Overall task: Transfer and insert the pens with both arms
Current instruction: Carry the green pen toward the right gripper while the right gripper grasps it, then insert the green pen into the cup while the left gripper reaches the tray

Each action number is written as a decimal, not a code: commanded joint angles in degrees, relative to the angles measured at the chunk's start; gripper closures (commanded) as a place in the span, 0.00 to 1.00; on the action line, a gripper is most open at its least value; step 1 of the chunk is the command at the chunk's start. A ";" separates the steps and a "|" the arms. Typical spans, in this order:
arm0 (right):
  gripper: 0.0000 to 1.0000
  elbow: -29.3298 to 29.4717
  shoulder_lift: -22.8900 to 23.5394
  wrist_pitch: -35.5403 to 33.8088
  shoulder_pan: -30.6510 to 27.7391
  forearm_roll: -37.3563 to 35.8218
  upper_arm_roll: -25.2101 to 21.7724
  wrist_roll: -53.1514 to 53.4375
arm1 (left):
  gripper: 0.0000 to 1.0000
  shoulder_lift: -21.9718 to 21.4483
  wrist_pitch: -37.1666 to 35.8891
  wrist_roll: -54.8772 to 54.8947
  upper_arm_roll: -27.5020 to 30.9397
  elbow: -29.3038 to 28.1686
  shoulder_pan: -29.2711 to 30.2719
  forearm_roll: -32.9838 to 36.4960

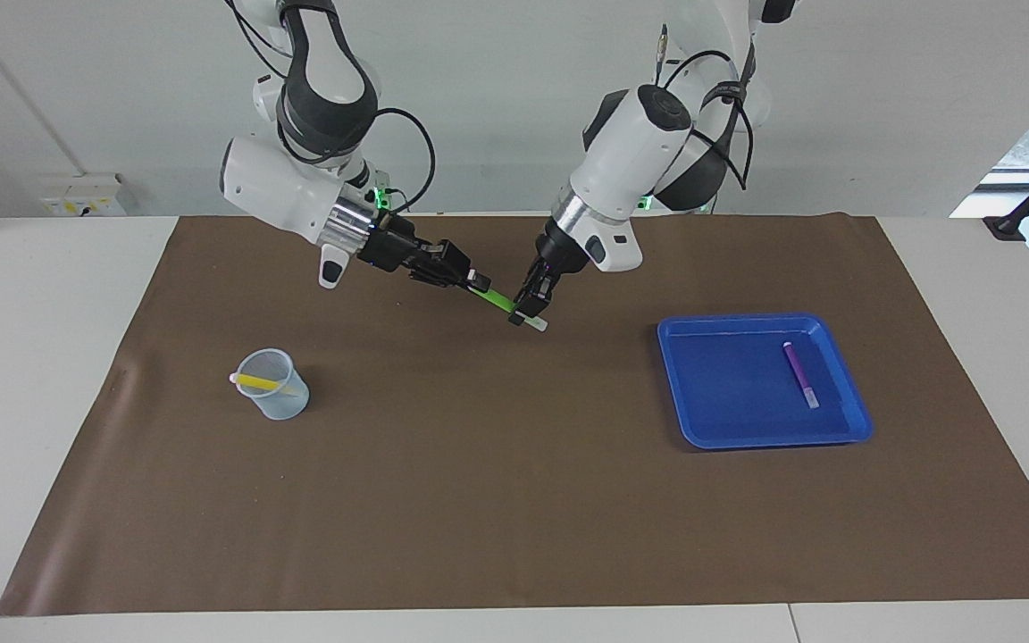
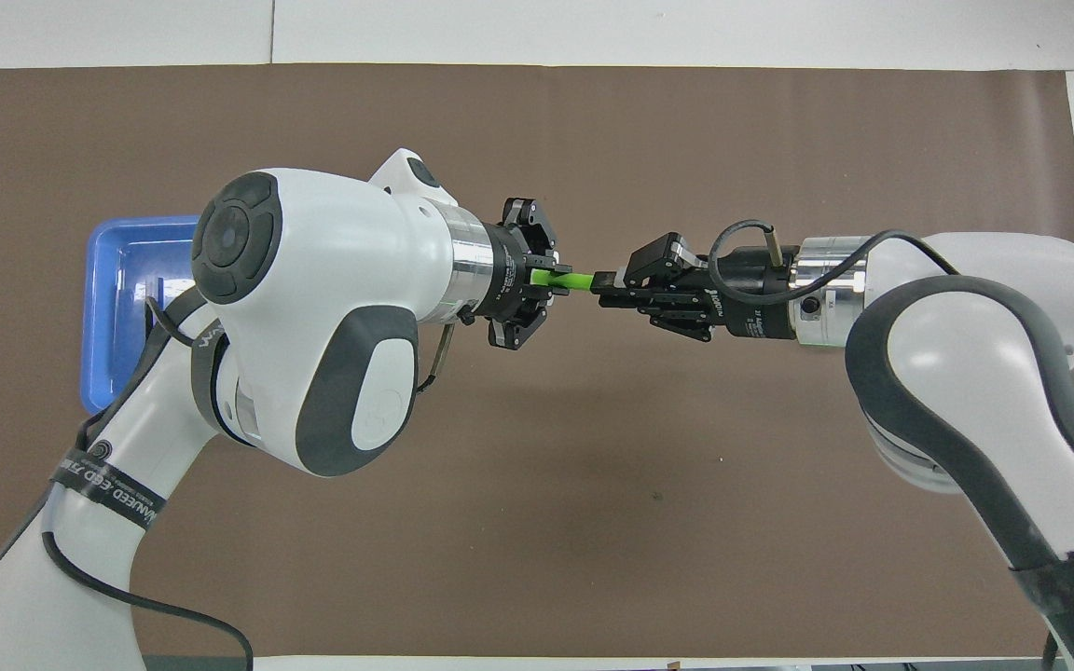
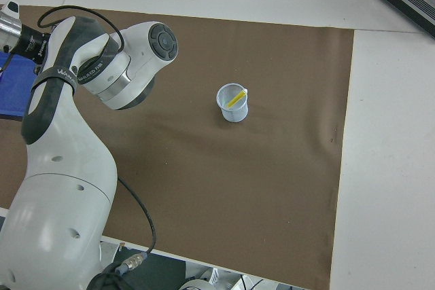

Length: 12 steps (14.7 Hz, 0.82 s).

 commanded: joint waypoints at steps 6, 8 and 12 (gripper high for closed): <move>1.00 21.44 7.35 -27.65 -14.50 -32.07 0.12 -18.87 | 0.00 -3.99 -3.53 38.58 1.06 -8.82 10.57 2.62; 1.00 24.34 8.67 -30.04 -17.24 -41.28 0.21 -30.81 | 0.00 -5.31 -3.61 55.02 1.06 -12.09 16.11 2.63; 1.00 25.77 9.73 -26.90 -17.51 -57.66 0.21 -46.67 | 0.00 -4.88 -2.74 81.22 1.06 -15.61 25.69 3.15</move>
